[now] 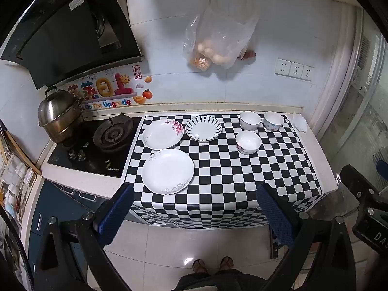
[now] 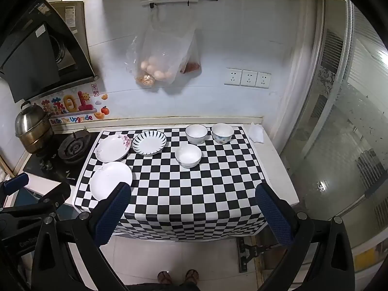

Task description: Organize plates and bowls

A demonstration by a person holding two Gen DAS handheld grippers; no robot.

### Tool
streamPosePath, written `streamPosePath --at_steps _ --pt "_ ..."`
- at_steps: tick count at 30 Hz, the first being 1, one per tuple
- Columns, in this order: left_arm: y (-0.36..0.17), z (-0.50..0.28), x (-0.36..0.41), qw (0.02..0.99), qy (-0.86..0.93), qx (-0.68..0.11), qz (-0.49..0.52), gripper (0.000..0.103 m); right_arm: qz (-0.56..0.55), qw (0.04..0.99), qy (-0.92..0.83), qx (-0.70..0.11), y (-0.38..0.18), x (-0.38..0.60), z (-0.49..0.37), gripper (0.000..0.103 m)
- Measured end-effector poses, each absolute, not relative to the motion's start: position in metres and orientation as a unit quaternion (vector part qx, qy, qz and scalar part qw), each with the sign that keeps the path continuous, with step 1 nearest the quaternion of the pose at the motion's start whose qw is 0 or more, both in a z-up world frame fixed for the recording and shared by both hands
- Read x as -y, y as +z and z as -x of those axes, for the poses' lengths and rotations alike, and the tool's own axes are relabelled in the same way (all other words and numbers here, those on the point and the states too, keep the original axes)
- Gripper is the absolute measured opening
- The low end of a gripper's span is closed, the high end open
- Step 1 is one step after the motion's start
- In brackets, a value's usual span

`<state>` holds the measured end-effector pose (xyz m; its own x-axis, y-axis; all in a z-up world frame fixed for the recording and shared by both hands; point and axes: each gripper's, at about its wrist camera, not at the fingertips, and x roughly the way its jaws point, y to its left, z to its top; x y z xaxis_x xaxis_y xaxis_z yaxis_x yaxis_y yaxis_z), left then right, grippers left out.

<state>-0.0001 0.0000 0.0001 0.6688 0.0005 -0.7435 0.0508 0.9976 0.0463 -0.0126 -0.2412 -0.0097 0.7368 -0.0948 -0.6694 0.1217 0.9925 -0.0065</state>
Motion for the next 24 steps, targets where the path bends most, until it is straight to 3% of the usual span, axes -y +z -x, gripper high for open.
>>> streamPosePath --at_steps 24 --pt "0.016 0.002 -0.003 0.917 -0.012 -0.397 -0.025 0.103 -0.023 0.931 -0.063 -0.359 -0.008 0.249 0.015 0.103"
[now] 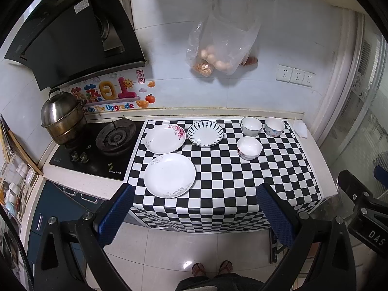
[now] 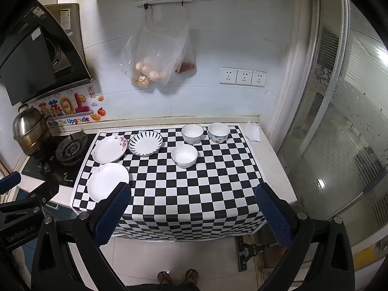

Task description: Organize plates and bowls

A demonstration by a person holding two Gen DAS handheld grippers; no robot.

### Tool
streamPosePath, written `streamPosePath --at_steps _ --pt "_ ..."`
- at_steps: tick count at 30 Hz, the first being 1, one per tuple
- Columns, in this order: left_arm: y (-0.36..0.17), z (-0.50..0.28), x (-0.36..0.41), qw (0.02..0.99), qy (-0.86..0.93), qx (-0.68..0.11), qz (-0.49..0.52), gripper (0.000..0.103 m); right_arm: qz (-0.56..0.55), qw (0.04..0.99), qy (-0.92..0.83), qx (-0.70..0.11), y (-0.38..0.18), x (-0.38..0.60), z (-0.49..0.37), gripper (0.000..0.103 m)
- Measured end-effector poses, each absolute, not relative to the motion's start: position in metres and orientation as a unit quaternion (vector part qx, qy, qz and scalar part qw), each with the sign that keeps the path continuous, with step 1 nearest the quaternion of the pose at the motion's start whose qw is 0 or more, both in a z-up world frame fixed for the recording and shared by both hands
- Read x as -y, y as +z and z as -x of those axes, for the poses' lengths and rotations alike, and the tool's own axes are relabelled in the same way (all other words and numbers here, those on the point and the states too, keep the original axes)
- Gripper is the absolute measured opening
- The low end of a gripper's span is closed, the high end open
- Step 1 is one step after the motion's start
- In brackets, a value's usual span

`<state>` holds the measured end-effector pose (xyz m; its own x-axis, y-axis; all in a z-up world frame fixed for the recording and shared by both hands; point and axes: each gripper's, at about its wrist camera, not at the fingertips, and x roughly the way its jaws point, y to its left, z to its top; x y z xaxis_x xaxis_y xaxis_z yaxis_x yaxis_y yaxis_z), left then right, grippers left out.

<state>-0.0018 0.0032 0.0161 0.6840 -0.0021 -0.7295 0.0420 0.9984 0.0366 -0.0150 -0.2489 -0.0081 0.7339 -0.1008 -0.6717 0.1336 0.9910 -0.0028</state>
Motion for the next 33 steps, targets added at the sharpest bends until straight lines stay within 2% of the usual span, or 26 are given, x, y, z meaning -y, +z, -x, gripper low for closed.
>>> streamPosePath --at_steps 33 --pt "0.019 0.006 -0.027 0.925 -0.001 -0.381 -0.014 0.103 -0.015 0.936 -0.059 -0.346 -0.003 0.231 0.008 0.103"
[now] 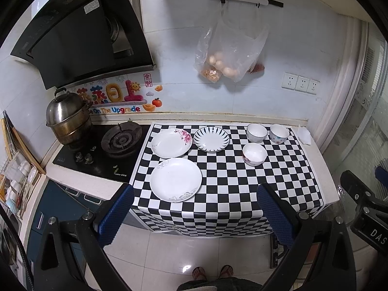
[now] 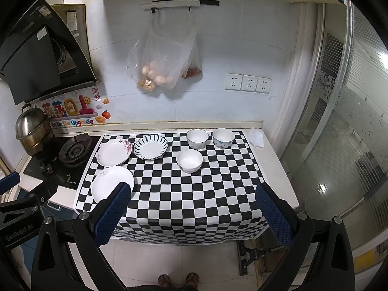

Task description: Organize plates and bowls

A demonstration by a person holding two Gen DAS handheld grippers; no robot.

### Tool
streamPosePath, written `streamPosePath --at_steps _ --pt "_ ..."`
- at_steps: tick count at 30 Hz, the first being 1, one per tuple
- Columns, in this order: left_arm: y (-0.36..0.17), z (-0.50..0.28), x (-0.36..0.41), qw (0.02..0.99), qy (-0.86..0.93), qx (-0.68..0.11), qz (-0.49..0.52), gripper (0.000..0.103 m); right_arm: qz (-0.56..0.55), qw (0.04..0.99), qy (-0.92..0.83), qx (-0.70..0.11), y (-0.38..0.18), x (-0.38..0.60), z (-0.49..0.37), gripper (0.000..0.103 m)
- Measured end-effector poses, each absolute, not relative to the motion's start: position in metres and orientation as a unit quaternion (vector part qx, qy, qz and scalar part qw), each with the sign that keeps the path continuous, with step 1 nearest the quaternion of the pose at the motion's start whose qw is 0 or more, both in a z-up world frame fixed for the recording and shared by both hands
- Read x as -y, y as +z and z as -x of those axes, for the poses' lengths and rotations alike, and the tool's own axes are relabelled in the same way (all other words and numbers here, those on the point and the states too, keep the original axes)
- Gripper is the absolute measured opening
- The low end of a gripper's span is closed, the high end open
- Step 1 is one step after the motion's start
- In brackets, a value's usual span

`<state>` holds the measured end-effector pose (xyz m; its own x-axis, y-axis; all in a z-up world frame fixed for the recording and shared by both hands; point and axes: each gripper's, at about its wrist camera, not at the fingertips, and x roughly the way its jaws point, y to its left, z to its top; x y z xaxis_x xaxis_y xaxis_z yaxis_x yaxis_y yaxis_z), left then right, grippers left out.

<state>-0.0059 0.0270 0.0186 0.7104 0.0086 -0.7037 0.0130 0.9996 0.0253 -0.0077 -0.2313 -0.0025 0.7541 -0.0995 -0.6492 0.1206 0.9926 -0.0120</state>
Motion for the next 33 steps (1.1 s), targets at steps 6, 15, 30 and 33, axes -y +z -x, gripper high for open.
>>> streamPosePath --at_steps 6,15,30,33 --pt "0.02 0.007 -0.028 0.925 0.0 -0.379 -0.013 0.103 -0.015 0.937 -0.059 -0.344 -0.002 0.23 0.009 0.103" --pt "0.022 0.007 -0.026 0.926 0.0 -0.377 -0.016 0.103 -0.016 0.937 -0.058 -0.343 -0.001 0.229 0.01 0.103" --pt "0.022 0.007 -0.024 0.925 0.003 -0.379 -0.013 0.103 -0.02 0.936 -0.046 -0.348 0.001 0.235 0.004 0.103" --pt "0.02 0.006 -0.023 0.923 0.004 -0.384 -0.01 0.103 -0.023 0.936 -0.042 -0.349 -0.001 0.241 0.003 0.103"
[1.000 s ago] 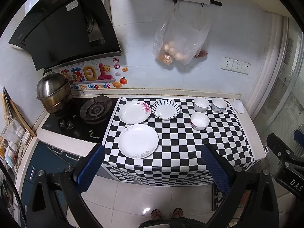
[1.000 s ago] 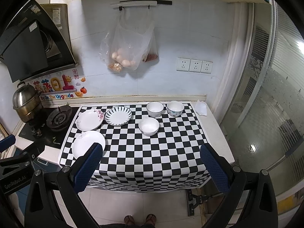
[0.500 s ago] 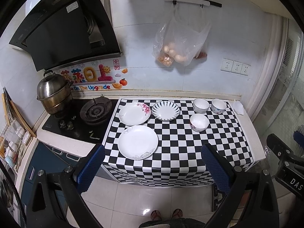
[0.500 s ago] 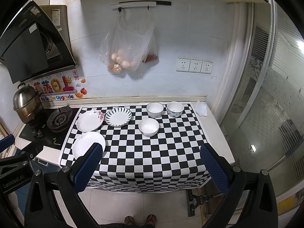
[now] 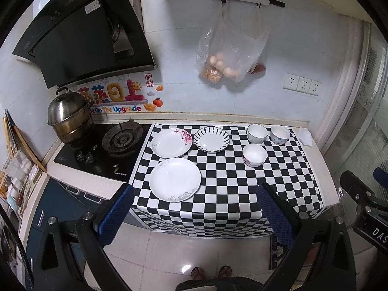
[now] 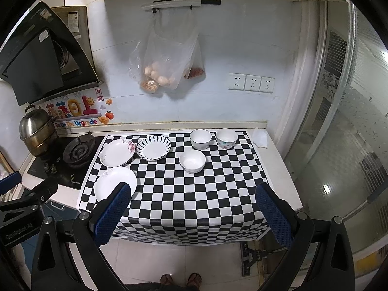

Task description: Organize plates and bowls

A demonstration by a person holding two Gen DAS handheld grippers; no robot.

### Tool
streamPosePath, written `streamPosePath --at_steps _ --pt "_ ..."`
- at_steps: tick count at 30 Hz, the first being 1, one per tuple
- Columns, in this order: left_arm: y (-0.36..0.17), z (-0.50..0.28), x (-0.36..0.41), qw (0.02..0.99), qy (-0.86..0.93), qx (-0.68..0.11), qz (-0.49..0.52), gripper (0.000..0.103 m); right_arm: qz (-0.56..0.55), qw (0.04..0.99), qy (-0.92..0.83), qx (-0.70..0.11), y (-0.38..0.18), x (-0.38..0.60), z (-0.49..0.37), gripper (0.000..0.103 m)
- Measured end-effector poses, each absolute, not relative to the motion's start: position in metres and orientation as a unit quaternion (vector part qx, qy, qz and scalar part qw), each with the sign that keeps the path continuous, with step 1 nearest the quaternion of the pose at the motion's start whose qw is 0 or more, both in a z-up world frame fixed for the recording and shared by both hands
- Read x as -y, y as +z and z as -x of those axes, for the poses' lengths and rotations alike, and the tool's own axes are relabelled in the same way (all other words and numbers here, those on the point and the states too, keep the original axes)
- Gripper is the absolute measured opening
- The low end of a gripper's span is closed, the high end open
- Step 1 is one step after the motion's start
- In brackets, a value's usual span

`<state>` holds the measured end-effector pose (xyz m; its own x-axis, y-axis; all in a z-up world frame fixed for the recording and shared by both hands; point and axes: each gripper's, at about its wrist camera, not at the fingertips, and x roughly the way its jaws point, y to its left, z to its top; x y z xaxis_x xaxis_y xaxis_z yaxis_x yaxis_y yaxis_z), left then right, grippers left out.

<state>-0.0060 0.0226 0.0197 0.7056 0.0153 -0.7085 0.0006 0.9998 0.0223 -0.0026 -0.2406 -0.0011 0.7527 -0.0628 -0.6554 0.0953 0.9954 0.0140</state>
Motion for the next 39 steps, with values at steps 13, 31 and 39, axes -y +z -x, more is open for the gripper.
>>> streamPosePath --at_steps 13,31,39 --pt "-0.091 -0.07 -0.06 0.879 0.081 -0.469 0.03 0.103 -0.139 0.878 0.099 -0.448 -0.117 0.258 -0.089 0.103" --pt "-0.307 -0.277 -0.207 0.77 0.029 -0.633 0.077 0.076 -0.151 0.744 0.142 -0.635 -0.389 0.105 -0.34 0.087" --pt "-0.377 -0.325 -0.22 0.716 -0.04 -0.693 0.068 0.031 -0.168 0.701 0.141 -0.679 -0.442 0.064 -0.381 0.063"
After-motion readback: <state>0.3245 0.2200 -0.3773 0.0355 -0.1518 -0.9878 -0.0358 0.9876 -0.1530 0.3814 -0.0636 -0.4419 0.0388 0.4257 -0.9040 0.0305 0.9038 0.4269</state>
